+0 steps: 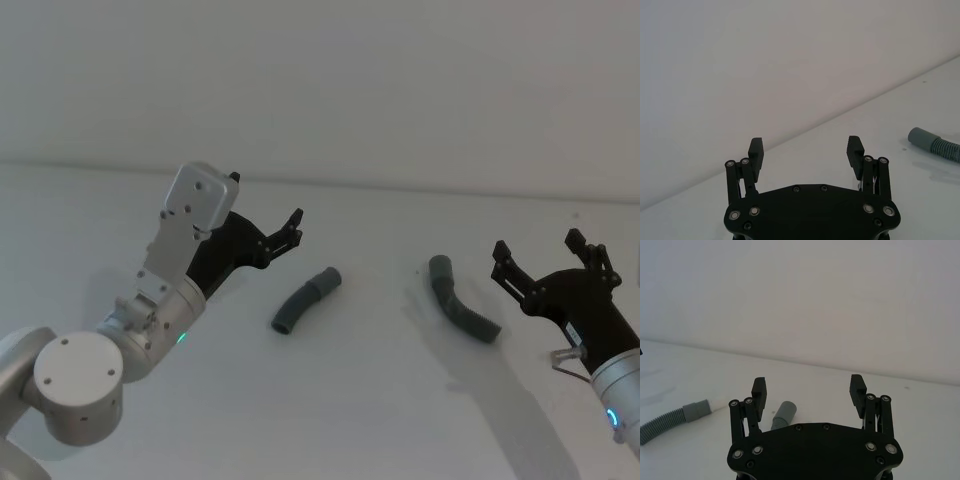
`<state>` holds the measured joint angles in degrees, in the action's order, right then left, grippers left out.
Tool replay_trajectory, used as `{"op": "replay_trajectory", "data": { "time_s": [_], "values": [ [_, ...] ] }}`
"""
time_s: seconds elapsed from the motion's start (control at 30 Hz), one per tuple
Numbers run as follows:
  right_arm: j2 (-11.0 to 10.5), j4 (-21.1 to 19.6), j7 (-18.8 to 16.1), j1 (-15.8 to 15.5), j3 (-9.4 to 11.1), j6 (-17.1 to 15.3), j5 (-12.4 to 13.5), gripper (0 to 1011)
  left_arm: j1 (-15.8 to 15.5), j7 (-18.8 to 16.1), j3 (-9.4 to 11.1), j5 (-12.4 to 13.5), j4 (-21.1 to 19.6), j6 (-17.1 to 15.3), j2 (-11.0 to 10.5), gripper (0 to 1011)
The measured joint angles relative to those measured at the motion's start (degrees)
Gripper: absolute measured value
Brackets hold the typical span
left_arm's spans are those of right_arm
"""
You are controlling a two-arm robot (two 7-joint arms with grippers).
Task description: Use both hands to pick up one end of the pipe from the table, align the ends, and insert them.
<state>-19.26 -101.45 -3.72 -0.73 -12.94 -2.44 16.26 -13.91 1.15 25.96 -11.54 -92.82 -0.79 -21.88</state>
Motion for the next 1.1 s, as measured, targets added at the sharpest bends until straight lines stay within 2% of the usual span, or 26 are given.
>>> {"op": "replay_trajectory", "data": {
  "time_s": [0.2, 0.43, 0.7, 1.1],
  "values": [
    [-0.1, -0.6, 0.5, 0.3, -0.1, -1.6, -0.9, 1003, -1.5, 2.4, -0.1, -1.0, 1.8, 0.3, 0.1, 1001],
    [-0.7, -1.7, 0.9, 0.9, -0.4, -5.1, -2.3, 1003, -3.6, 6.1, -0.2, -3.0, 4.1, 0.0, 0.5, 1001],
    [-1.2, -2.2, 0.9, 2.1, -1.0, -10.5, -3.4, 1003, -6.7, 11.1, -0.1, -6.4, 6.7, -3.9, 1.3, 1001],
    [-0.5, -0.9, 0.0, 4.4, -2.9, -15.6, -4.5, 1003, -7.8, 13.6, -0.5, -9.8, 7.1, -11.0, 2.5, 1001]
  ]
}}
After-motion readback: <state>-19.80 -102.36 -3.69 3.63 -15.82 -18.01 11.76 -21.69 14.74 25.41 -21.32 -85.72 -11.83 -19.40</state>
